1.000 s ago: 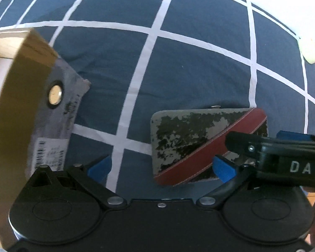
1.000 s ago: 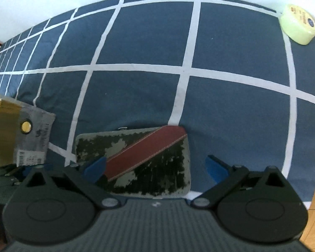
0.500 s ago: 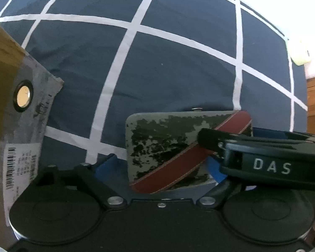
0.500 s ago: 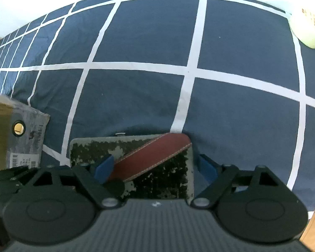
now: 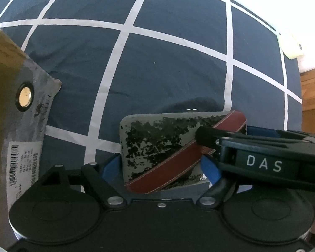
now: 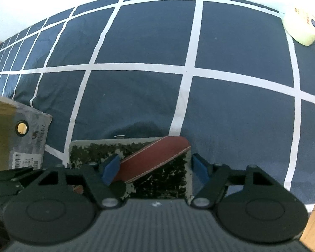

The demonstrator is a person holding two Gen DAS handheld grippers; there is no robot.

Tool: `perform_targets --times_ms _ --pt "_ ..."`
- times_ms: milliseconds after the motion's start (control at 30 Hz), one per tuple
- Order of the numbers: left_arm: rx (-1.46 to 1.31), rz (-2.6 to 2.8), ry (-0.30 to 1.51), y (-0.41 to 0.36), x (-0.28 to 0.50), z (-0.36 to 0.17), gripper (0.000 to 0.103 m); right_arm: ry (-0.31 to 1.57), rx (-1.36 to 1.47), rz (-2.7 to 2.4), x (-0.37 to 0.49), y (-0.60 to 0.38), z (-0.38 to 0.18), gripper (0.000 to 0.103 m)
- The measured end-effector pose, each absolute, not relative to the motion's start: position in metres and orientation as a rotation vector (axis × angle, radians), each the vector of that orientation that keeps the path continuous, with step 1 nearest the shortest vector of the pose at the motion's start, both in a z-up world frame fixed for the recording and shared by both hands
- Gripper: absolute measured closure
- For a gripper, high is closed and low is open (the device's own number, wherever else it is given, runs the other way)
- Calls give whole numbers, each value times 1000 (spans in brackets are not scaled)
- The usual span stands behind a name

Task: Organize objects
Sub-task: 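Close the right gripper on the grey-black case, then lift the case with the right gripper and carry it over the box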

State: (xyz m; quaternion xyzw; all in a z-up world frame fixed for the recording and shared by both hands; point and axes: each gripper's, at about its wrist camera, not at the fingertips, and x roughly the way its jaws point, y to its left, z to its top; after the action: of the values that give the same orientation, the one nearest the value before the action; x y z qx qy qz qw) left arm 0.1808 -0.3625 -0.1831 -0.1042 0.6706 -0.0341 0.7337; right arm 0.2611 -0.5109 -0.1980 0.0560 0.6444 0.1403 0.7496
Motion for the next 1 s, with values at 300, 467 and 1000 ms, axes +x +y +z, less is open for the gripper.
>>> perform_targets --times_ms 300,467,1000 --pt "-198 -112 1423 -361 170 -153 26 1343 133 277 243 -509 -164 30" --pt "-168 -139 1393 -359 158 -132 26 1309 150 259 224 -508 -143 30" --pt "-85 -195 1331 -330 94 -85 27 1227 209 209 146 -477 -96 30"
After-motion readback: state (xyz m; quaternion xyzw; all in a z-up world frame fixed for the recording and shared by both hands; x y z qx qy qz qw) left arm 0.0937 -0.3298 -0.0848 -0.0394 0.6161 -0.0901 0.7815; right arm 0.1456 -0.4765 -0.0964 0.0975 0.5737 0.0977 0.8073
